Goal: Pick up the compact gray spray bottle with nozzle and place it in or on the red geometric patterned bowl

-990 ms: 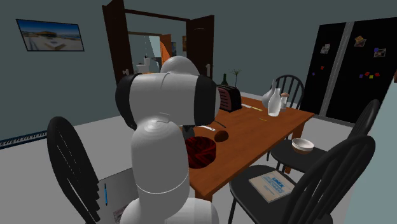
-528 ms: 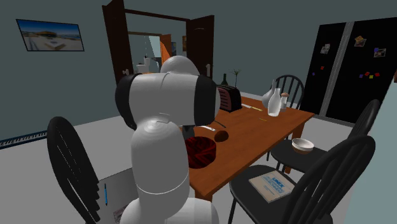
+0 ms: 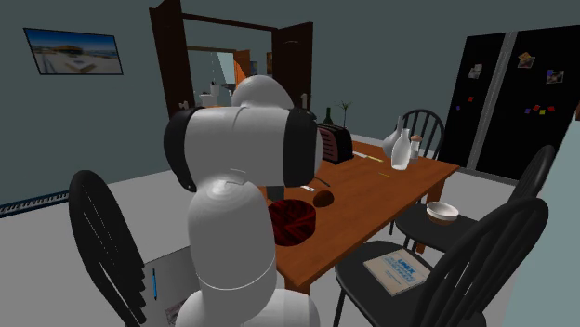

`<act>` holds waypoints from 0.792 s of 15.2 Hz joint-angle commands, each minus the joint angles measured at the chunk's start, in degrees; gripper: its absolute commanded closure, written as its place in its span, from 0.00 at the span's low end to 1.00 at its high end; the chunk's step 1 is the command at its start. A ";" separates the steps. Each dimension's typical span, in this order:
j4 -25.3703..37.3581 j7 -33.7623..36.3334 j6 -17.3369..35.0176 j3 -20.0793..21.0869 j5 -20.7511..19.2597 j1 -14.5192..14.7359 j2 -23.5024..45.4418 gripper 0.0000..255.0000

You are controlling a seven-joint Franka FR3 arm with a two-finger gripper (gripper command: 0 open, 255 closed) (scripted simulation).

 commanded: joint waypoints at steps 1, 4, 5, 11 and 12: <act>0.97 0.93 -1.32 0.02 -0.74 -0.16 -0.51 1.00; 2.56 2.22 -3.28 0.05 -1.71 -0.36 -1.11 1.00; 3.11 2.64 -3.93 0.06 -2.01 -0.42 -1.28 1.00; 6.71 4.97 -7.92 0.08 -3.60 -0.74 -2.07 1.00; 7.35 5.33 -8.59 0.08 -3.83 -0.78 -2.16 1.00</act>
